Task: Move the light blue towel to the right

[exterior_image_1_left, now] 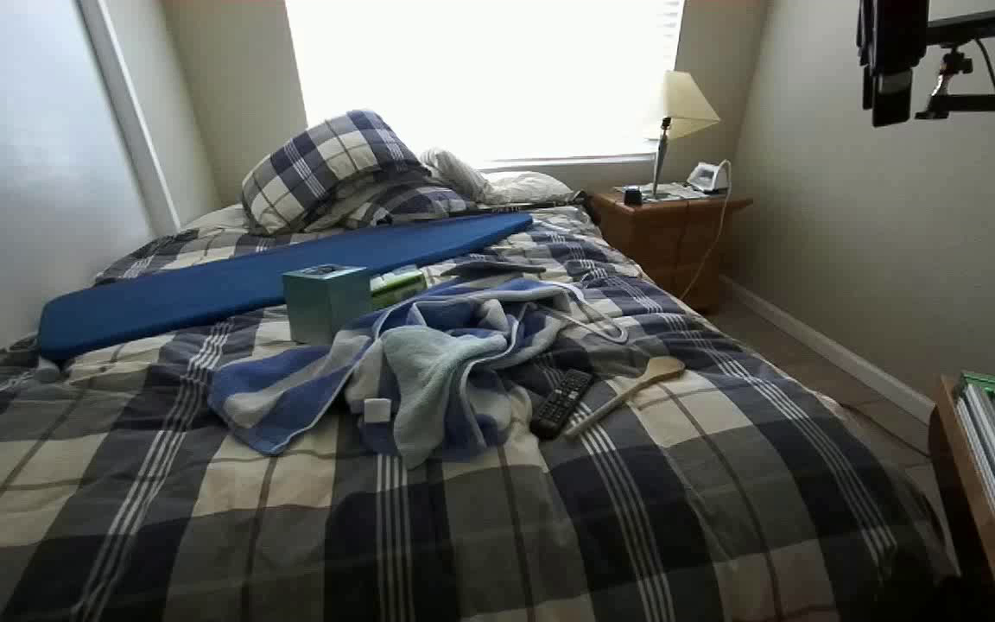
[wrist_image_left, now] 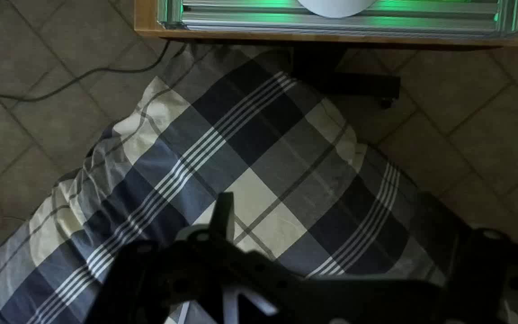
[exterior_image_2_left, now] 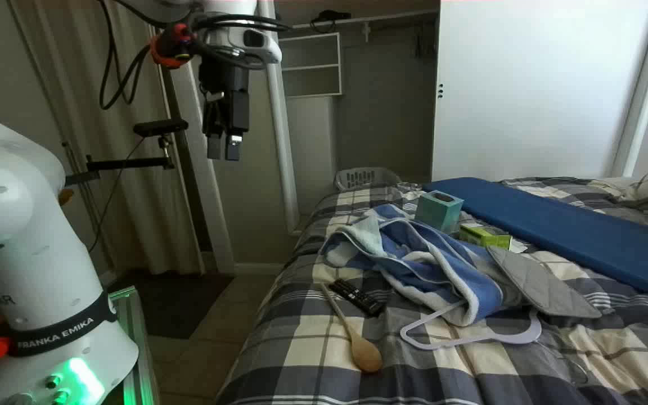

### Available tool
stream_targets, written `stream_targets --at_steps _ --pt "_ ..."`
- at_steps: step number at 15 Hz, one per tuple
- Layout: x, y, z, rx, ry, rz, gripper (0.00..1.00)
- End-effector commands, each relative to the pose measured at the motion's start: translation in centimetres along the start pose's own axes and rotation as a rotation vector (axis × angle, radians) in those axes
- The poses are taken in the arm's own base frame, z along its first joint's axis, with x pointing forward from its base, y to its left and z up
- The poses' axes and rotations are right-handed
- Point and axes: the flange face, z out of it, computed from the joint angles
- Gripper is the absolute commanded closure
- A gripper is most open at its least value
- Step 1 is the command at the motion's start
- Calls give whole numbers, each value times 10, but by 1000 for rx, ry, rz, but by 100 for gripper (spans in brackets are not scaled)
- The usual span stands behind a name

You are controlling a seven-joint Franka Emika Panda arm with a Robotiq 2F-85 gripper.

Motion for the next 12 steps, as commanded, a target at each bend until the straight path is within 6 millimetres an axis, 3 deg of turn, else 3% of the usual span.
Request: stream_targets --at_steps 1,7,12 --pt "0 0 0 0 -1 0 0" --pt "0 0 0 0 -1 0 0" --pt "54 -10 11 24 90 84 0"
